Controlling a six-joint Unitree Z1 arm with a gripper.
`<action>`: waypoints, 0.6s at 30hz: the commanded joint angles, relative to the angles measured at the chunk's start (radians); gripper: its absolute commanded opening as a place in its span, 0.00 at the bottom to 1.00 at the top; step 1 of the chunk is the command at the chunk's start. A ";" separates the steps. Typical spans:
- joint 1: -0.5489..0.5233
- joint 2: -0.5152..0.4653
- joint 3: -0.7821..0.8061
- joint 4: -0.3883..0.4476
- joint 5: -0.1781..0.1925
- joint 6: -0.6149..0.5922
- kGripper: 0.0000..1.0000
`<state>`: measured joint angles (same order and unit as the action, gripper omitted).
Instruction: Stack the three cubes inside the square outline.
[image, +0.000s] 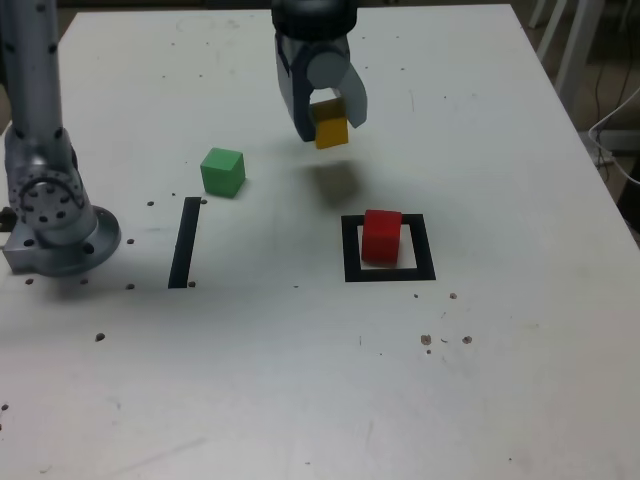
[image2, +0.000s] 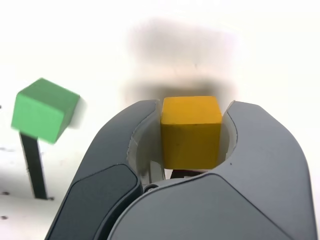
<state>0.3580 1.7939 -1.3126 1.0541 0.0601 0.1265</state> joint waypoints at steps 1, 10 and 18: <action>-0.045 -0.022 -0.016 0.026 0.006 0.007 0.28; -0.210 -0.018 -0.097 0.129 0.013 0.009 0.28; -0.324 0.013 -0.180 0.198 0.005 -0.015 0.28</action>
<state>0.0429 1.7993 -1.4846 1.2459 0.0661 0.1160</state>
